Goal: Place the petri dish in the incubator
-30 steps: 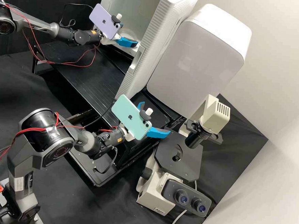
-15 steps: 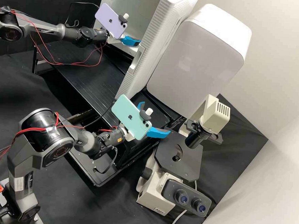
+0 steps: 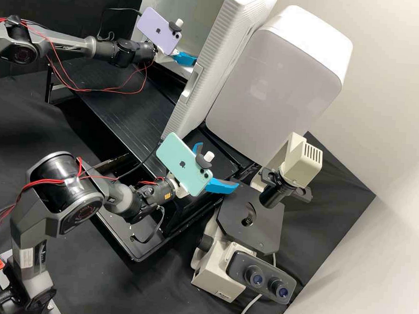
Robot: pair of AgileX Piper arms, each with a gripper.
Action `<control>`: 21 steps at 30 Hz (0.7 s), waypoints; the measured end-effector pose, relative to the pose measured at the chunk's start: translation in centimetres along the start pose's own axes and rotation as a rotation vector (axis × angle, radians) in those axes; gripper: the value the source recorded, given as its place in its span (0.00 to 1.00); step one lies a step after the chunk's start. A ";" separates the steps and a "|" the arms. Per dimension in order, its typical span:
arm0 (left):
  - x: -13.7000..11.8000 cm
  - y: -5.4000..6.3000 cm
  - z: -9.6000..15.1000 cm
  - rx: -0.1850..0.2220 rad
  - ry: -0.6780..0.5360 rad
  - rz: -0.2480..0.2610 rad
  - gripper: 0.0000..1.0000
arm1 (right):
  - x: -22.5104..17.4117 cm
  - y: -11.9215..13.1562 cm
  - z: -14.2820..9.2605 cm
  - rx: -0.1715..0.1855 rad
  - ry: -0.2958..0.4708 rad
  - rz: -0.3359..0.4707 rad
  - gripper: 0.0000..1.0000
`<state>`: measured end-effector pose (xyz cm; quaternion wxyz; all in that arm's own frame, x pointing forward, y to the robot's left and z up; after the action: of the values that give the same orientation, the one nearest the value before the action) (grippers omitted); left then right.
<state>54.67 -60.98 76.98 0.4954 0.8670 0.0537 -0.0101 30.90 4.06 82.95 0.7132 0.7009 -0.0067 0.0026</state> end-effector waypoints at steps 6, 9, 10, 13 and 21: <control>0.1 -0.2 0.0 0.014 0.000 0.000 1.00 | 0.0 0.0 0.0 0.000 0.000 0.000 1.00; 0.1 -0.1 0.0 0.098 -0.009 0.035 1.00 | 0.0 0.0 0.0 0.000 0.000 0.000 1.00; 0.1 -0.1 0.0 0.121 -0.013 0.044 1.00 | 0.0 0.0 0.0 0.000 0.000 0.000 1.00; 0.1 -0.4 0.1 0.161 -0.021 0.059 1.00 | 0.0 0.0 0.0 0.000 0.000 0.000 1.00; -0.1 -0.6 0.8 0.205 -0.025 0.086 1.00 | 0.0 0.0 0.0 0.000 0.000 0.000 1.00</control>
<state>54.53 -61.37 76.04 0.4049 0.9143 0.0091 -0.0051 30.90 4.06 82.95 0.7132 0.7009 -0.0067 0.0026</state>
